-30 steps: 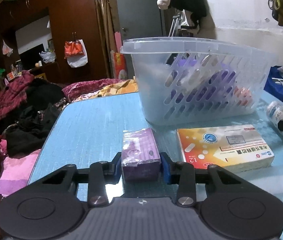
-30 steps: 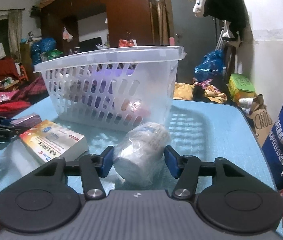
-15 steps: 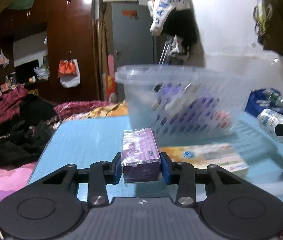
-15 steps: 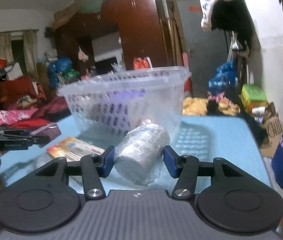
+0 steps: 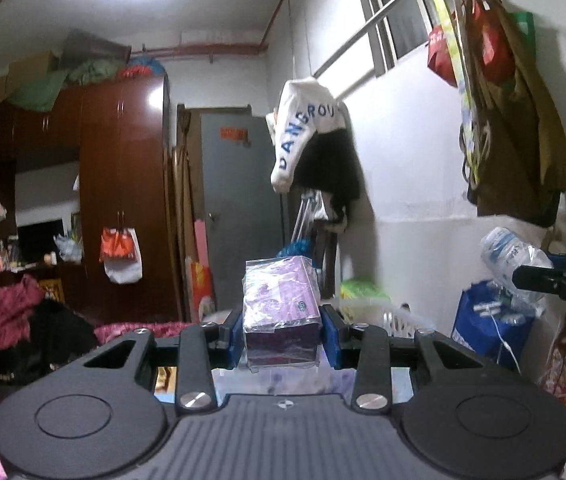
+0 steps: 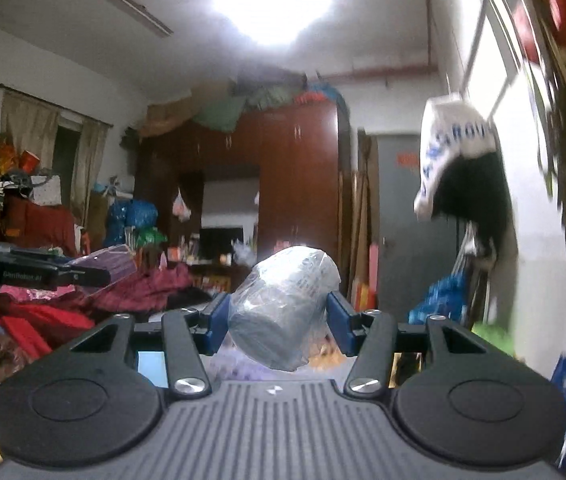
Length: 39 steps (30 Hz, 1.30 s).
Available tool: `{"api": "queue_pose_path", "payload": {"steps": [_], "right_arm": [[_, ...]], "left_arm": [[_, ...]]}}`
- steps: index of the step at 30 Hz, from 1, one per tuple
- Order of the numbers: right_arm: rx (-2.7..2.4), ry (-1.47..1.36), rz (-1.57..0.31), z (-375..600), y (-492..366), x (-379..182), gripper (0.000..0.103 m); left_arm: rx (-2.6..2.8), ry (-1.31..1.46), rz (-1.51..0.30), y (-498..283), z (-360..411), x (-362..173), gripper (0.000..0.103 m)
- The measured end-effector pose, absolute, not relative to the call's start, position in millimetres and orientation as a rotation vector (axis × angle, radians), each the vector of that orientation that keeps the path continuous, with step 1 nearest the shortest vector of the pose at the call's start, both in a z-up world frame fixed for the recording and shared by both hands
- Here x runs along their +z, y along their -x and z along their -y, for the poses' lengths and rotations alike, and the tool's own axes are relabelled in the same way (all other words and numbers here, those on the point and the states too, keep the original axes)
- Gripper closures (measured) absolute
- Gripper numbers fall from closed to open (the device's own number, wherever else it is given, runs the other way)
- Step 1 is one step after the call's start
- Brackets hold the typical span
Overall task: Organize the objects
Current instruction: 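Lift the white roll with right while left lifts the small purple box, carry to basket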
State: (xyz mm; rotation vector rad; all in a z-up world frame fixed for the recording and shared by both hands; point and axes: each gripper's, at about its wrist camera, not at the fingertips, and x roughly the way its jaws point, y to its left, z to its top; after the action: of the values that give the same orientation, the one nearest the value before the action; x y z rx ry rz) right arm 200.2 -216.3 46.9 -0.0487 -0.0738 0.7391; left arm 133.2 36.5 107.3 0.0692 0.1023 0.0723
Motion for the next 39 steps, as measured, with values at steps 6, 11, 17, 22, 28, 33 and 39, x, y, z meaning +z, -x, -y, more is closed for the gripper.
{"api": "queue_pose_path", "payload": {"steps": [6, 11, 17, 22, 28, 33, 39], "right_arm": [[0.735, 0.066, 0.100, 201, -215, 66, 0.048], [0.728, 0.108, -0.075, 163, -266, 67, 0.048], [0.680, 0.187, -0.314, 116, -332, 47, 0.048], [0.646, 0.227, -0.414, 95, -352, 35, 0.048], [0.643, 0.253, -0.510, 91, -361, 28, 0.047], [0.607, 0.268, -0.565, 90, -361, 23, 0.047], [0.597, 0.271, -0.623, 91, -368, 25, 0.047]], "left_arm": [[0.071, -0.088, -0.105, -162, -20, 127, 0.061], [0.071, -0.112, -0.225, -222, -9, 126, 0.061], [0.084, -0.098, -0.428, -304, -20, 104, 0.061], [0.072, -0.066, -0.513, -332, -30, 86, 0.061], [0.076, -0.071, -0.592, -344, -34, 74, 0.061], [0.079, -0.082, -0.629, -350, -35, 68, 0.061], [0.108, -0.084, -0.660, -355, -39, 66, 0.060]]}}
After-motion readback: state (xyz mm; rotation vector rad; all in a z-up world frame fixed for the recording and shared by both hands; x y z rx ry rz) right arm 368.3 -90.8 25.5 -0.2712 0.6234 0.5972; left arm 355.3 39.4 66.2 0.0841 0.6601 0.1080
